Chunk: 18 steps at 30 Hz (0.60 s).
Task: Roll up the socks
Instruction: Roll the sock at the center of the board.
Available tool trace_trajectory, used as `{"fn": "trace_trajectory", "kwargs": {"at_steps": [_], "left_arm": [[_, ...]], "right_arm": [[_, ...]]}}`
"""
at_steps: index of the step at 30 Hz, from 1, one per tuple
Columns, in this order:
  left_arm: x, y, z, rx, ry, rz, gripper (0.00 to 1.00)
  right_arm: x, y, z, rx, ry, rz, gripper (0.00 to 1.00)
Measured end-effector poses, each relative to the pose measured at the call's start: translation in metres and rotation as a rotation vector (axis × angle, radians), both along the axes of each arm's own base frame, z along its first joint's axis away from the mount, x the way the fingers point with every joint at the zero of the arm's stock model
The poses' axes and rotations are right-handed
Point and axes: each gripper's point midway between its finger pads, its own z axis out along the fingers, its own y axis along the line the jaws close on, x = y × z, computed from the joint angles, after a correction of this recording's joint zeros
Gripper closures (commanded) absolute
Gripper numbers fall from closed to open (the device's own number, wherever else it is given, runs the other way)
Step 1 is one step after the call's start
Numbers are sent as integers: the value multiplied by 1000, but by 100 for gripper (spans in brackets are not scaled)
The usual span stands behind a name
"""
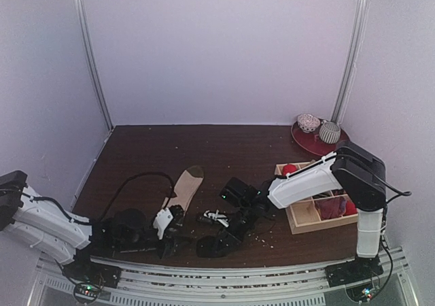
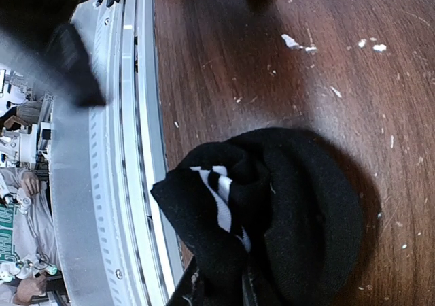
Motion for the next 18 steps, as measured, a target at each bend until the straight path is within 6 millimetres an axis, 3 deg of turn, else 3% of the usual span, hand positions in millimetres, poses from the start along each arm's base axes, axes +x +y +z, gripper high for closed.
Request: {"fn": "trace_trajectory", "kwargs": {"at_steps": [4, 12, 18], "left_arm": [[-22, -9, 4, -35, -29, -109, 52], [-44, -21, -24, 13, -23, -263, 43], [-41, -42, -8, -32, -73, -294, 39]], "right_arm": [[0, 0, -1, -7, 17, -10, 85], [0, 0, -1, -14, 25, -19, 85], [0, 0, -1, -15, 27, -22, 85]]}}
